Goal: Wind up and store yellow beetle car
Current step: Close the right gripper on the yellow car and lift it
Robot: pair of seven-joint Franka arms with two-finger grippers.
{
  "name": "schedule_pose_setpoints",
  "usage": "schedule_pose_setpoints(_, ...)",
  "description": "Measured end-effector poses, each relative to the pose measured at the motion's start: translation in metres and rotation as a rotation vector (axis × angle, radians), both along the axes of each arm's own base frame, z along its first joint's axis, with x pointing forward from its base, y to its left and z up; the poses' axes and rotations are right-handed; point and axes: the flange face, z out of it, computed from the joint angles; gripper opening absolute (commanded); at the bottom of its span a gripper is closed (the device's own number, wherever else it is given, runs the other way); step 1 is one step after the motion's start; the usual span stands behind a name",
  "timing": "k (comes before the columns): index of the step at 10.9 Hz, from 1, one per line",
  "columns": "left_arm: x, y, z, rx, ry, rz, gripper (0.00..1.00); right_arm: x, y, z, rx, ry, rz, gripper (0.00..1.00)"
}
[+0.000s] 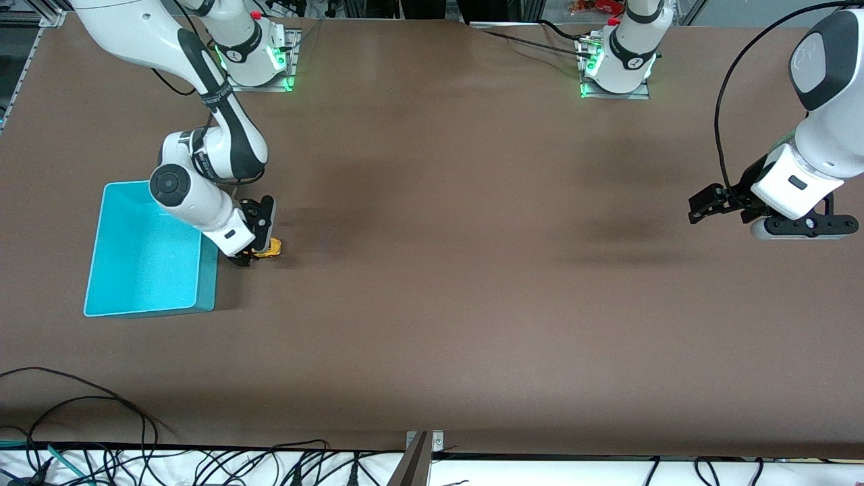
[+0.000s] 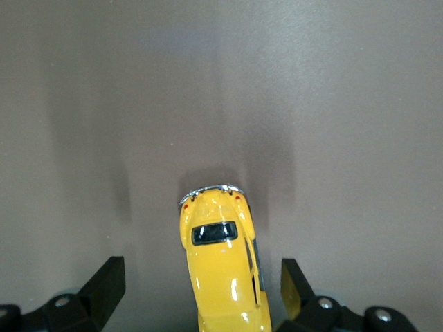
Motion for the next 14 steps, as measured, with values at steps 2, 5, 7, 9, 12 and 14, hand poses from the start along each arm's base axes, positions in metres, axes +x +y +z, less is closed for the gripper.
schedule_pose_setpoints(2, 0.0, 0.002, 0.0, 0.001, 0.0, -0.027, 1.0, -0.004, -0.001, -0.007, 0.003, -0.027, 0.035, 1.0)
schedule_pose_setpoints(5, -0.001, 0.005, -0.002, 0.002, 0.004, -0.038, 1.0, -0.007, -0.007, -0.012, 0.002, -0.042, 0.047, 1.0)
schedule_pose_setpoints(7, -0.001, 0.005, -0.004, 0.002, 0.007, -0.041, 1.0, -0.007, -0.012, -0.016, -0.002, -0.042, 0.052, 0.86)
schedule_pose_setpoints(9, -0.001, 0.005, -0.004, 0.002, 0.008, -0.044, 1.0, -0.007, -0.013, -0.019, -0.002, -0.041, 0.053, 0.33)
schedule_pose_setpoints(12, -0.001, 0.005, -0.005, 0.002, 0.009, -0.045, 1.0, -0.006, -0.012, -0.017, -0.001, -0.05, 0.055, 0.0)
schedule_pose_setpoints(14, -0.001, 0.01, -0.005, 0.002, 0.009, -0.037, 1.0, -0.003, -0.009, -0.003, 0.004, -0.062, 0.062, 0.0)
